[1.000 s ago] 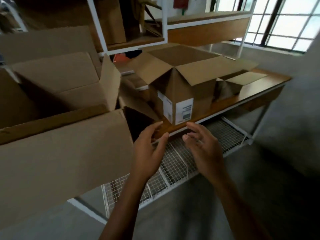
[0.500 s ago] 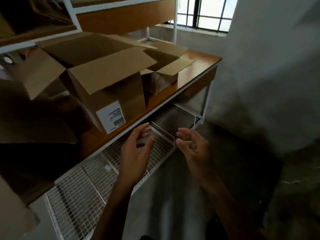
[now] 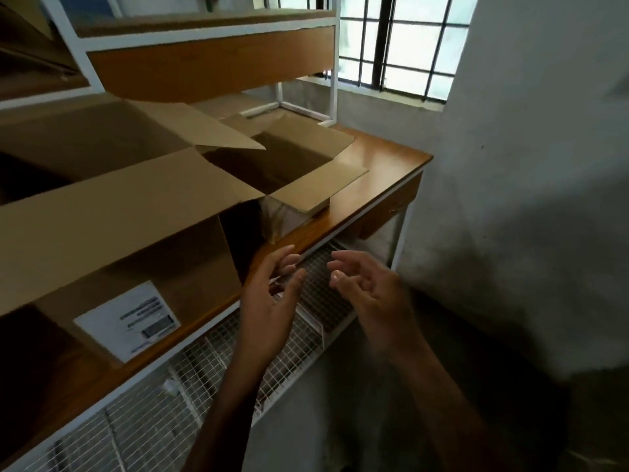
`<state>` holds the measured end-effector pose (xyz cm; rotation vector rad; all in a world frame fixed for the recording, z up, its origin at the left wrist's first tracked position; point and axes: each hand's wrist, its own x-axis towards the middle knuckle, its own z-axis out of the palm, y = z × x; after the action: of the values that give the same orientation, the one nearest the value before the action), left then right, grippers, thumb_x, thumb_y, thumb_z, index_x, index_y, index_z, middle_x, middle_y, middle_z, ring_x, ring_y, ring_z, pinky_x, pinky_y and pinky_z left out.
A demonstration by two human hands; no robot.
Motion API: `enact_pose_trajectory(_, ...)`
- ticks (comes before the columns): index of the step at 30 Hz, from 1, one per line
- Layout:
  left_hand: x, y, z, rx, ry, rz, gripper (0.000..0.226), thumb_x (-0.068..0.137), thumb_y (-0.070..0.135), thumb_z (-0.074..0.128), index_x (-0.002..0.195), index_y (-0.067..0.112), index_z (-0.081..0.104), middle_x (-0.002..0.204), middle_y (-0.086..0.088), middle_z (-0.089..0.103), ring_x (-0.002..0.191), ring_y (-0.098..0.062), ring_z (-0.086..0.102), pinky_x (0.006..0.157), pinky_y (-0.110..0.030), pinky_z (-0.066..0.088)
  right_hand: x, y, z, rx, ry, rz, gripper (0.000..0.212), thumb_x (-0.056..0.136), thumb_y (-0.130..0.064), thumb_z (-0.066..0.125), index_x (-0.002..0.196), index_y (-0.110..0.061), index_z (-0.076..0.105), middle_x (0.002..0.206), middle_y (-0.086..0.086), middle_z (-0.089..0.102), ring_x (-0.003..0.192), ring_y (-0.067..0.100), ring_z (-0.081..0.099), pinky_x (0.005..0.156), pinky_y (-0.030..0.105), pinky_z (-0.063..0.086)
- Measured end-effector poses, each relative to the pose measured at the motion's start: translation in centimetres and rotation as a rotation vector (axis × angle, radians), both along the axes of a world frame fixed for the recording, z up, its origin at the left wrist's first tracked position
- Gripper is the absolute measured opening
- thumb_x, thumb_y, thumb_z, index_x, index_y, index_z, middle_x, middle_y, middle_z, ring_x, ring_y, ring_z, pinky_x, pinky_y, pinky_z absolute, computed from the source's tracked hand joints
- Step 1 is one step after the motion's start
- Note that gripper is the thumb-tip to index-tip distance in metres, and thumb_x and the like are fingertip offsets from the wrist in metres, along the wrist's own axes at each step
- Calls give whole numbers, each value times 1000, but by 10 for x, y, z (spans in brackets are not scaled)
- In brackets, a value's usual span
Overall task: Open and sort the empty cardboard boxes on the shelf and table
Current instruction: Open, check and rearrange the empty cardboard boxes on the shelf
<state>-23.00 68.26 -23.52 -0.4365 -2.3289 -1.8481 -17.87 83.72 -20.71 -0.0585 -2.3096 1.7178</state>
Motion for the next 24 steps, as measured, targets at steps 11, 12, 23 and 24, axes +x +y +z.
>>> enact_pose_trajectory(11,-128,68,23,21,62,278,45,88,46,57,130,30,54,118,10,65,107,0,61,85,-19,49,-141,83,20,23,13,210,27,94,-23,62,121,-26,62,108,-11,67,94,-2,66,77,18,55)
enact_pose_trajectory(12,-132,70,24,25,72,306,48,86,48,56,130,30,53,118,9,65,108,-1,61,86,-20,50,-151,88,20,18,13,237,26,94,-22,62,119,-27,62,109,-12,67,94,-2,66,77,16,54)
enact_pose_trajectory(23,-82,103,41,-112,93,757,42,92,37,54,134,32,47,123,12,61,111,0,60,84,-14,50,-210,114,21,-64,33,653,26,95,-27,59,121,-25,64,106,-13,71,96,5,67,86,35,57)
enact_pose_trajectory(24,-71,101,45,-146,97,810,42,92,37,55,133,31,49,123,12,61,110,0,60,82,-13,50,-210,109,23,-74,43,704,26,95,-26,58,121,-24,64,106,-13,71,96,5,68,86,34,57)
